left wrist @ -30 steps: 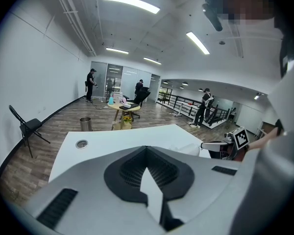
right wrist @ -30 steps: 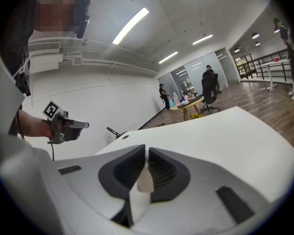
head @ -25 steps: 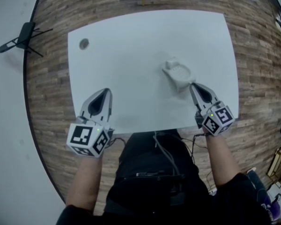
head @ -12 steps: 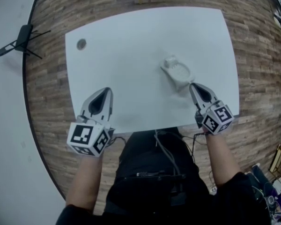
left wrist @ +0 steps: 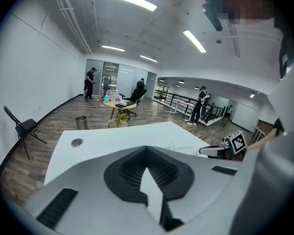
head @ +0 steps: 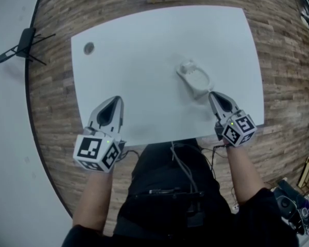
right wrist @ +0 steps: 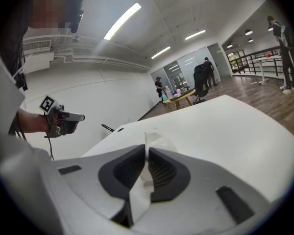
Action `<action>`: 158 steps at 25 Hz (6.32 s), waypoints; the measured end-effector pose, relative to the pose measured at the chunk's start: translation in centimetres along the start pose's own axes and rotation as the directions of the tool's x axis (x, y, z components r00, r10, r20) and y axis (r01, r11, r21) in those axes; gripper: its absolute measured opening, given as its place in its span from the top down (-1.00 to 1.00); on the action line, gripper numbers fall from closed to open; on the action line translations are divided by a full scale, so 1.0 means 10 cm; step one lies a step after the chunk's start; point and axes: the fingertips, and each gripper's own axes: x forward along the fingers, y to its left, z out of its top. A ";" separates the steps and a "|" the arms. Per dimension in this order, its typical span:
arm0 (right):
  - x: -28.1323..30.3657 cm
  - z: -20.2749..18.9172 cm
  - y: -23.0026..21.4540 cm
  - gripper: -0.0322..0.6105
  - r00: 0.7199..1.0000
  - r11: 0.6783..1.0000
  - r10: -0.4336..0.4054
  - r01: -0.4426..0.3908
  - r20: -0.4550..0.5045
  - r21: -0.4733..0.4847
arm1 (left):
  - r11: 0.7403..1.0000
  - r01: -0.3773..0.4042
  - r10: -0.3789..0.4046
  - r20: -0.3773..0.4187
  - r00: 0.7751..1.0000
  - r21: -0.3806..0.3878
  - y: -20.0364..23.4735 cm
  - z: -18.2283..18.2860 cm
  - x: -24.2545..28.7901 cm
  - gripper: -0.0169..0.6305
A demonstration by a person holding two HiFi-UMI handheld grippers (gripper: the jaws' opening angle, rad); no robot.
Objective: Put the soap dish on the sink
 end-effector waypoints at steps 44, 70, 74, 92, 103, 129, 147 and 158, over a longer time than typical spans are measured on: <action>0.06 -0.14 -0.03 0.80 0.992 0.995 -0.095 0.095 -0.083 -0.008 | 0.999 -0.028 0.027 0.062 0.998 0.023 0.22 0.29 -0.37 0.98; 0.07 0.05 0.09 0.52 0.987 0.991 -0.098 0.085 -0.127 -0.099 | 0.998 -0.051 0.044 0.141 0.989 0.042 0.32 0.60 -0.61 0.98; 0.03 0.22 0.10 0.52 0.989 0.988 -0.104 0.091 -0.105 -0.126 | 0.998 -0.052 0.043 0.168 0.985 0.046 0.30 0.69 -0.66 0.98; -0.21 1.11 0.59 0.52 0.991 0.970 -0.097 0.114 0.088 -0.214 | 0.996 -0.024 0.000 0.280 0.960 0.082 0.19 1.03 -0.85 0.98; -0.42 1.54 0.84 0.52 0.981 0.955 -0.069 0.118 0.183 -0.271 | 0.997 -0.023 -0.002 0.309 0.951 0.078 0.05 1.03 -0.93 0.98; -0.62 1.67 0.92 0.62 0.952 0.933 -0.022 0.129 0.304 -0.337 | 0.993 -0.088 0.064 0.257 0.964 0.083 0.03 0.58 -0.92 0.98; -0.47 1.59 0.97 0.89 0.964 0.925 0.060 0.045 0.260 -0.378 | 0.993 -0.114 0.102 0.230 0.968 0.037 0.16 0.48 -0.92 0.98; -0.45 1.54 0.93 0.89 0.966 0.923 0.057 0.045 0.251 -0.382 | 0.994 -0.091 0.077 0.221 0.972 0.056 0.13 0.55 -0.83 0.98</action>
